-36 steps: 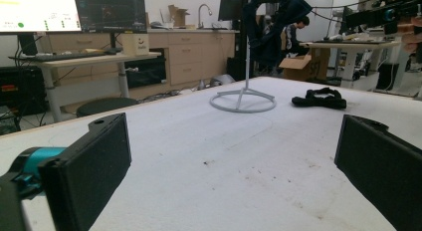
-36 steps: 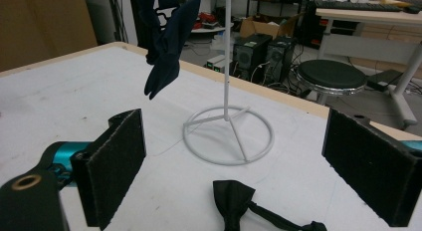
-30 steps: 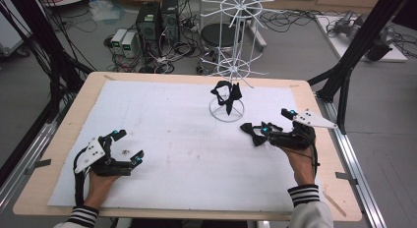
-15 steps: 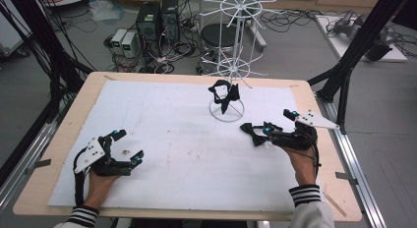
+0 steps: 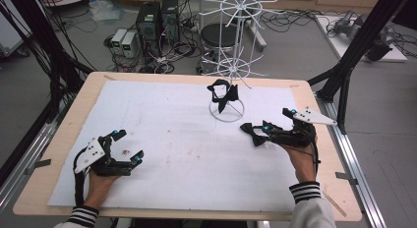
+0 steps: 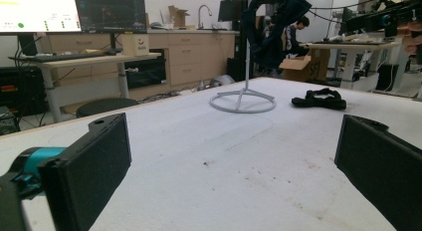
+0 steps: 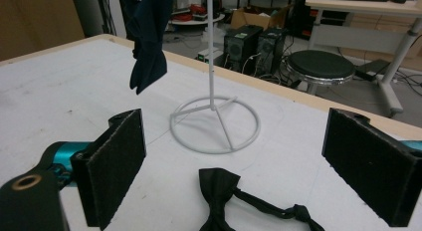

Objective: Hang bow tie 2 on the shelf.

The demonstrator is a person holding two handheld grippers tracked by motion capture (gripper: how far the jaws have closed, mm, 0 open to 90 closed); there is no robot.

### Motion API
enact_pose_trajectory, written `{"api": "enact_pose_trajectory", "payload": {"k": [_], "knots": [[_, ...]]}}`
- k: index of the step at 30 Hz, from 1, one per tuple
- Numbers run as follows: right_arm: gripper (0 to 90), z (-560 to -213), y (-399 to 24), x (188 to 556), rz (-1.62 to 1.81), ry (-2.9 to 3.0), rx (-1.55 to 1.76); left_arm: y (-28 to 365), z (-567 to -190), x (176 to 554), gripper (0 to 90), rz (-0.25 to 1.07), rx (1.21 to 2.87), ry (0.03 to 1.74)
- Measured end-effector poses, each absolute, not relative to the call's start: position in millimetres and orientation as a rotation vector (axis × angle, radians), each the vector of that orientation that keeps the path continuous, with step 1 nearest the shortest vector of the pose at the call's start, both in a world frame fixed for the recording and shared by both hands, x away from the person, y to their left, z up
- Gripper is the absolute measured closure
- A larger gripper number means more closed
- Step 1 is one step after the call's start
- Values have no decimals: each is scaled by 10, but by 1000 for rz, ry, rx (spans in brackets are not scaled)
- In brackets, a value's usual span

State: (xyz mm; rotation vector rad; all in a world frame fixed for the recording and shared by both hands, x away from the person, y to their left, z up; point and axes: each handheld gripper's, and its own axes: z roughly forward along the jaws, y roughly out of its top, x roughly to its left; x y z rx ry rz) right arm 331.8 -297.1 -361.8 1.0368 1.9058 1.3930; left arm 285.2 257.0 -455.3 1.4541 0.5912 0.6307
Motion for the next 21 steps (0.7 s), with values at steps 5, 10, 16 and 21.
{"api": "enact_pose_trajectory", "payload": {"k": [5, 10, 16, 21], "knots": [[95, -3655, -2964, 3378, 1364, 1951, 1060, 2570, -4553, 2851, 17, 631, 1455, 592], [95, -3697, -2944, 3488, 1324, 2021, 1091, 2570, -4553, 2851, 18, 631, 1454, 590], [96, -3723, -2887, 3620, 1249, 2131, 1093, 2570, -4554, 2851, 18, 631, 1453, 591], [97, -3743, -2827, 3699, 1204, 2198, 1092, 2570, -4554, 2850, 17, 631, 1452, 592]]}}
